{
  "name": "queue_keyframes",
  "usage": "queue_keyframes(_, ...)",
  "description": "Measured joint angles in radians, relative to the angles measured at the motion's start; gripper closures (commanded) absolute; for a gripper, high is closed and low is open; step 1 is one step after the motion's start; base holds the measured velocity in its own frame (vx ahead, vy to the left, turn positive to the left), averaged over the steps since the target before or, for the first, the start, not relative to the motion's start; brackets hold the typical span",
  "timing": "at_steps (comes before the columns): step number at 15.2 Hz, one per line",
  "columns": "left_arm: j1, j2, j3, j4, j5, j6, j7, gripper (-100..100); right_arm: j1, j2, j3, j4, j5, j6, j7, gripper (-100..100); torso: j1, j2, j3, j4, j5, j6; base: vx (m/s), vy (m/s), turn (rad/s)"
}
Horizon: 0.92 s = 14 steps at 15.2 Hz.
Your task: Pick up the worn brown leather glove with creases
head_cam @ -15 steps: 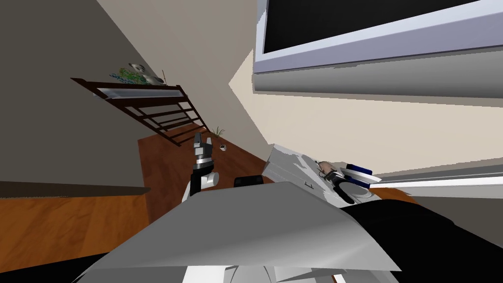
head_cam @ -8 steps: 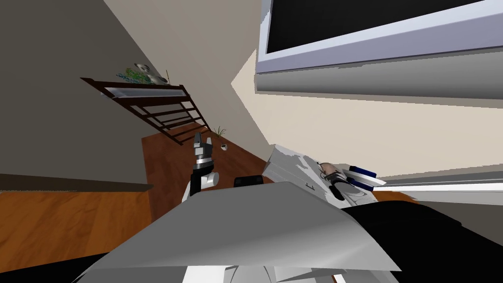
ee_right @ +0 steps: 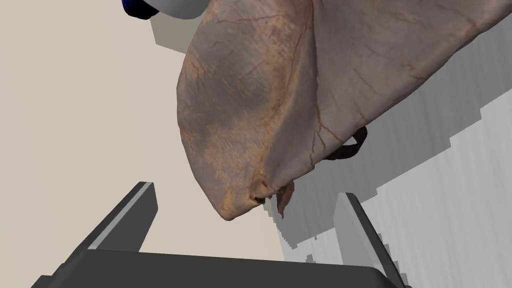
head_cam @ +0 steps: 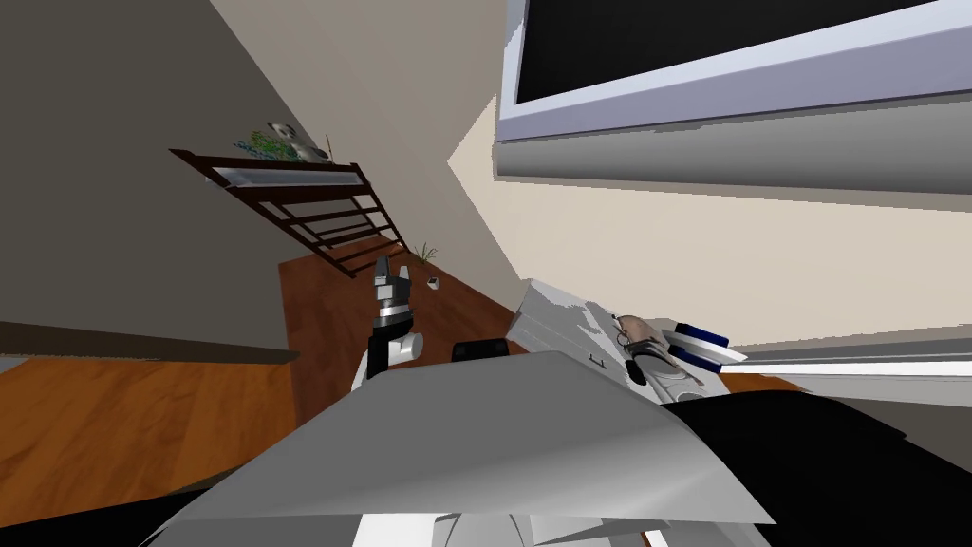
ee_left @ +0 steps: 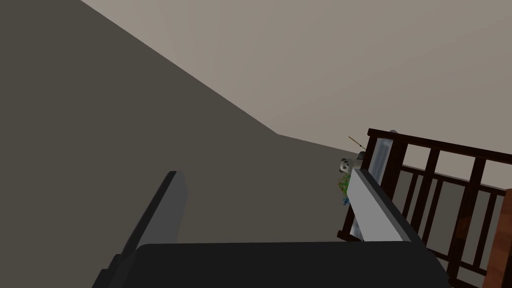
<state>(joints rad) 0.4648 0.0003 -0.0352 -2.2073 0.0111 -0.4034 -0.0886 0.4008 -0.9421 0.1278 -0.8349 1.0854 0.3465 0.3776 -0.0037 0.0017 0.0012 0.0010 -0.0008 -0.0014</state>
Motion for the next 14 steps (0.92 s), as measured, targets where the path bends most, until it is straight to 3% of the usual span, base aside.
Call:
queue_keyframes(5, 0.0, 0.0, 0.0, 0.0, 0.0, 0.0, 0.0, 0, -0.042, 0.079, 0.005, 0.061, -0.007, 0.046, -0.026, -100, -0.003, 0.001, 0.0, 0.0, -0.001, 0.0, -0.029, -0.072, 0.019)
queue_keyframes(10, 0.0, 0.0, 0.0, 0.0, 0.0, 0.0, 0.0, 0, -0.065, 0.097, 0.001, 0.11, -0.029, 0.059, -0.017, -100, -0.001, 0.002, 0.001, 0.001, 0.0, -0.001, -0.052, -0.054, 0.177)
queue_keyframes(11, 0.0, 0.0, 0.0, 0.0, 0.0, 0.0, 0.0, 0, -0.067, 0.098, 0.001, 0.113, -0.03, 0.06, -0.016, 100, 0.0, 0.002, 0.001, 0.0, 0.0, 0.0, 0.007, 0.006, -0.176)
queue_keyframes(14, 0.0, 0.0, 0.0, 0.0, 0.0, 0.0, 0.0, 0, -0.051, 0.087, 0.001, 0.076, -0.025, 0.056, -0.017, 100, 0.008, -0.003, -0.002, -0.002, 0.003, 0.003, 0.059, 0.055, -0.243)
